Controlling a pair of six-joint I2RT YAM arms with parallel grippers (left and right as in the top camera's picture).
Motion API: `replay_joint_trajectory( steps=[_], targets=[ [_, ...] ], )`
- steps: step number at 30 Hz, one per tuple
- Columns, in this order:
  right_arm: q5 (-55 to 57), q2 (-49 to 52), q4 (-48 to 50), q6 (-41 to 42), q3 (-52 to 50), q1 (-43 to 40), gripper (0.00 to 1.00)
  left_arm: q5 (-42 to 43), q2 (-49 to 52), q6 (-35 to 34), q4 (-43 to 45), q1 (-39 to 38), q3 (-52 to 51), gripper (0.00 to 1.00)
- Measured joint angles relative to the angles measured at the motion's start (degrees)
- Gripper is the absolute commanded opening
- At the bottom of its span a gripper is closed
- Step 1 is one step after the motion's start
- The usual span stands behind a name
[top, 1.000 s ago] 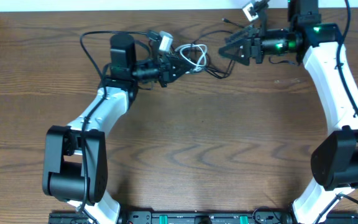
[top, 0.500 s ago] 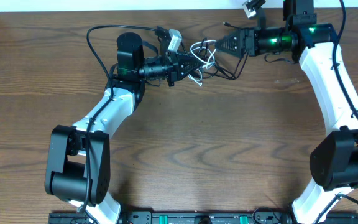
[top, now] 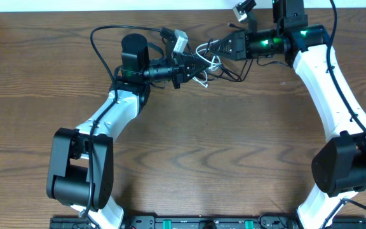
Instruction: Untangle cables
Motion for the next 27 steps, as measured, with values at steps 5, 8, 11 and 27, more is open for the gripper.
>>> replay_joint_trajectory(
  steps=[5, 8, 11, 27],
  targets=[
    [0.72, 0.00, -0.04, 0.52, 0.00, 0.00, 0.01, -0.13, 0.00, 0.00, 0.00, -0.42, 0.00, 0.07],
    [1.49, 0.00, -0.04, 0.48, 0.00, 0.00, 0.01, -0.13, 0.00, 0.00, 0.00, -0.42, 0.00, 0.07],
    [2.21, 0.00, -0.02, 0.48, 0.00, -0.02, 0.01, -0.13, 0.00, 0.00, 0.00, -0.39, 0.00, 0.08],
    [2.89, 0.00, 0.39, 0.44, 0.00, -15.63, 0.01, -8.15, -0.02, 12.59, -34.77, 11.39, -0.07, 0.07]
  ],
)
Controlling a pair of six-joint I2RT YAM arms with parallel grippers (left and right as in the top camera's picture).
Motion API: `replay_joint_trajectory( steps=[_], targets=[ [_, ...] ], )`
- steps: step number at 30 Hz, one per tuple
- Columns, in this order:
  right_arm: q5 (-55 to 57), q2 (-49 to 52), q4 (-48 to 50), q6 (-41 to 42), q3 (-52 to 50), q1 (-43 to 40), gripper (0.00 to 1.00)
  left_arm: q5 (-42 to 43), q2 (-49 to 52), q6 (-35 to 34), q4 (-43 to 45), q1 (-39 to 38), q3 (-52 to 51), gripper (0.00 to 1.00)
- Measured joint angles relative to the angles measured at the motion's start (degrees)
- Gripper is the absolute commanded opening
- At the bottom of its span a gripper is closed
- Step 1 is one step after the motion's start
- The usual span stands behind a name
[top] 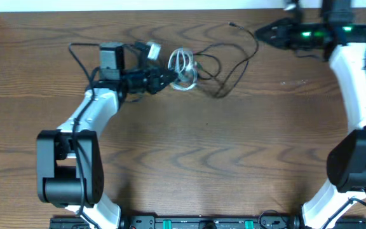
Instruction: Untangle cables
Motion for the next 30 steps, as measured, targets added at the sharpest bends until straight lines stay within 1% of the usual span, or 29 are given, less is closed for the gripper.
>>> replay_joint_trajectory(
  steps=[3, 5, 8, 10, 11, 12, 13, 14, 16, 18, 19, 21, 24, 27, 28, 30],
  targets=[
    [-0.61, 0.00, 0.02, -0.02, 0.00, -4.17, 0.01, -5.46, 0.00, 3.45, -5.57, 2.05, 0.00, 0.07],
    [-1.44, 0.00, 0.00, -0.02, 0.00, -6.73, 0.01, -8.41, 0.00, 4.92, -7.26, 3.02, 0.00, 0.07],
    [-2.58, 0.00, -0.44, -0.24, 0.00, -8.85, 0.01, -9.22, 0.00, 6.01, -7.06, 3.63, 0.00, 0.08],
    [-3.10, 0.00, -1.40, -0.81, 0.00, -9.05, 0.01, -7.56, 0.00, 6.62, -5.07, 3.50, 0.00, 0.07],
    [-3.43, 0.00, -1.97, -1.36, 0.00, -8.87, 0.05, -6.60, 0.00, 6.82, -4.11, 3.32, 0.00, 0.07],
    [-3.67, 0.00, -2.69, -2.05, 0.00, -8.46, 0.13, -4.81, 0.00, 6.97, -2.08, 2.91, 0.00, 0.07],
    [-3.87, 0.00, -3.21, -2.97, 0.00, -7.96, 0.24, -3.45, 0.00, 7.02, -0.37, 2.40, 0.00, 0.07],
    [-3.89, 0.00, -3.48, -3.65, 0.00, -7.52, 0.32, -2.25, 0.00, 6.86, 1.20, 1.81, 0.00, 0.07],
    [-4.07, 0.00, -4.66, -6.45, 0.02, -5.95, 0.52, -0.17, 0.00, 5.42, 4.96, -0.02, 0.00, 0.07],
    [-4.17, 0.00, -5.77, -9.81, 0.04, -3.98, 0.66, 1.07, 0.00, 3.34, 8.35, -2.01, 0.00, 0.07],
    [-4.24, 0.00, -6.40, -11.47, 0.04, -2.91, 0.71, 1.64, 0.00, 2.01, 9.88, -2.99, 0.00, 0.07],
    [-4.33, 0.00, -7.63, -15.52, 0.04, -0.85, 0.75, 2.36, 0.00, -1.25, 13.88, -5.22, -0.02, 0.07],
    [-4.44, 0.00, -9.11, -21.59, 0.04, 2.14, 0.79, 3.19, 0.00, -7.04, 20.28, -8.04, -0.02, 0.07],
    [-4.09, 0.00, -9.38, -26.29, 0.04, 4.26, 0.92, 3.61, 0.00, -13.14, 26.32, -9.90, -0.09, 0.08],
    [-3.67, 0.00, -9.49, -27.58, 0.04, 5.01, 0.95, 3.69, 0.00, -15.56, 28.44, -10.36, -0.09, 0.08],
    [-2.62, 0.00, -9.77, -30.08, 0.04, 6.05, 0.97, 3.78, 0.00, -19.87, 31.85, -10.95, -0.13, 0.07]
  ],
)
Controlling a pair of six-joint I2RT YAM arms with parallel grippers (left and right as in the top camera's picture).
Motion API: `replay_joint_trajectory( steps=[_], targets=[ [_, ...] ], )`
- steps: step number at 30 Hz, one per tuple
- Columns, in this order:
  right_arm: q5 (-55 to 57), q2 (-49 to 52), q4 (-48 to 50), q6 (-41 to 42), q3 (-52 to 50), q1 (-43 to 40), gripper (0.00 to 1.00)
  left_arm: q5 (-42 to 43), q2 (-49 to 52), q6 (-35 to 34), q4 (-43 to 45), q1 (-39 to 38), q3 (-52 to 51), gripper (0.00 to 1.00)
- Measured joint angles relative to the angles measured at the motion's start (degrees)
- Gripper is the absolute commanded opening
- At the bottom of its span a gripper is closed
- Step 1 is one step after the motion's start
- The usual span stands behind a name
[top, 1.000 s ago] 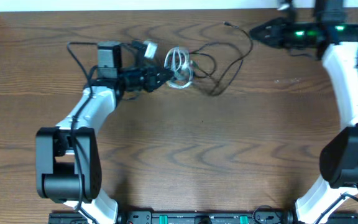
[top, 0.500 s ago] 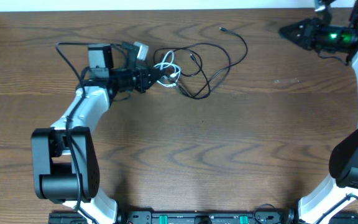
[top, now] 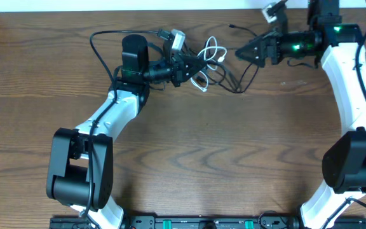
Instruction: Untangle cables
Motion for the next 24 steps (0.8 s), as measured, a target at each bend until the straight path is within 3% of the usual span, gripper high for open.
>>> replay_joint_trajectory(
  steps=[7, 18, 19, 22, 24],
  targets=[
    [1.84, 0.00, -1.84, -8.20, 0.00, 3.76, 0.99, 0.85, 0.00, -10.21, 6.10, -0.85, 0.02, 0.07],
    [1.99, 0.00, 0.46, -13.81, 0.00, 6.75, 0.93, 2.45, 0.00, -12.48, 6.12, -3.32, 0.02, 0.08],
    [2.12, 0.00, 0.72, -14.05, 0.00, 6.69, 0.86, 2.84, 0.00, -12.48, 6.12, -3.34, 0.02, 0.08],
    [2.32, 0.00, 0.96, -14.58, 0.00, 6.71, 0.47, 3.48, 0.00, -12.66, 6.12, -3.37, 0.02, 0.07],
    [2.38, 0.00, 0.94, -14.78, 0.00, 6.71, 0.28, 3.85, 0.00, -12.68, 6.12, -3.39, 0.02, 0.07]
  ],
)
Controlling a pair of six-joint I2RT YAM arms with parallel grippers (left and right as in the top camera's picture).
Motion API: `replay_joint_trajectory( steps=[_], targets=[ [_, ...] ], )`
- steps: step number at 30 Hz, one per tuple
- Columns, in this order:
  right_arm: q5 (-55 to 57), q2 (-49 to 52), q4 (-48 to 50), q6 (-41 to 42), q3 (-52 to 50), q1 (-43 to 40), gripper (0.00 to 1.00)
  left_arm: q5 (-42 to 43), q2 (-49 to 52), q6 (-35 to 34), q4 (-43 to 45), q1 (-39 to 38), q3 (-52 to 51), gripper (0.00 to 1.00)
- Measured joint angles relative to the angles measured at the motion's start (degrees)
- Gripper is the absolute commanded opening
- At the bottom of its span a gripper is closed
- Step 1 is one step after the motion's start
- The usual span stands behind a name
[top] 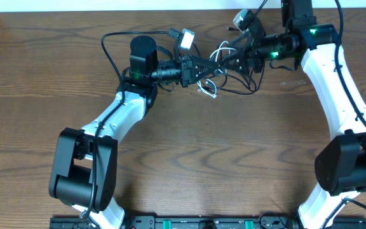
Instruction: Untangle cables
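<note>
A white cable [210,89] and a thin black cable [245,84] lie knotted together at the back middle of the table. My left gripper [202,67] points right into the knot and looks shut on the white cable. From the right, my right gripper [225,60] reaches into the same knot, its fingertips among the white loops. The tangle hides how its jaws stand. The two grippers are almost tip to tip.
The left arm's own black lead [110,48] loops at the back left. A small grey camera [187,38] sits above the left wrist. The table's back edge [107,9] runs close behind the cables.
My right gripper moved left from just right of the tangle into it. The left gripper shifted a little to the right with the white cable. The cables bunched closer between the two.
Both grippers first met at the tangle. Then they stood far apart, the left holding the white coil at the left and the black cable stretched out. Both came back toward the middle, and now they meet in the knot again.
</note>
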Motion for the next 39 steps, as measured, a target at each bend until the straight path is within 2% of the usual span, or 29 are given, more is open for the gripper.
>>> replay_joint_trajectory(
  steps=[1, 3, 9, 13, 19, 22, 26, 33, 39],
  targets=[
    [0.07, 0.00, 0.04, -0.17, 0.00, 0.00, 0.15, 0.22, 0.00, 0.00, 0.00, -0.11, 0.00, 0.07],
    [0.22, 0.00, 0.02, -0.20, 0.02, 0.00, 0.02, 0.39, 0.00, 0.02, 0.00, -0.33, 0.00, 0.07],
    [0.28, 0.00, 0.02, -0.13, 0.00, 0.00, 0.01, 0.66, 0.00, 0.57, -0.02, -1.64, 0.00, 0.08],
    [-1.75, 0.00, 1.22, 0.42, 0.00, -0.37, 0.01, 0.68, 0.00, 5.27, -2.95, -1.68, 0.02, 0.08],
    [-7.23, 0.00, 6.58, 5.11, 0.00, -4.04, 0.01, -2.93, -0.26, 18.36, -24.09, 0.00, 0.11, 0.08],
    [-9.14, 0.00, 7.15, 7.06, 0.00, -7.06, 0.01, -7.76, -0.26, 24.92, -33.97, 0.61, 0.04, 0.08],
    [-10.29, 0.00, 7.19, 9.22, 0.00, -10.58, 0.01, -15.50, -0.28, 30.84, -41.07, 0.81, 0.04, 0.07],
    [-11.26, 0.00, 7.19, 12.22, 0.00, -16.61, 0.01, -27.04, -0.28, 35.85, -45.86, 0.76, 0.04, 0.08],
    [-11.32, 0.00, 7.19, 13.68, 0.00, -21.84, 0.01, -42.25, -0.28, 37.03, -48.89, 0.76, 0.04, 0.07]
  ],
)
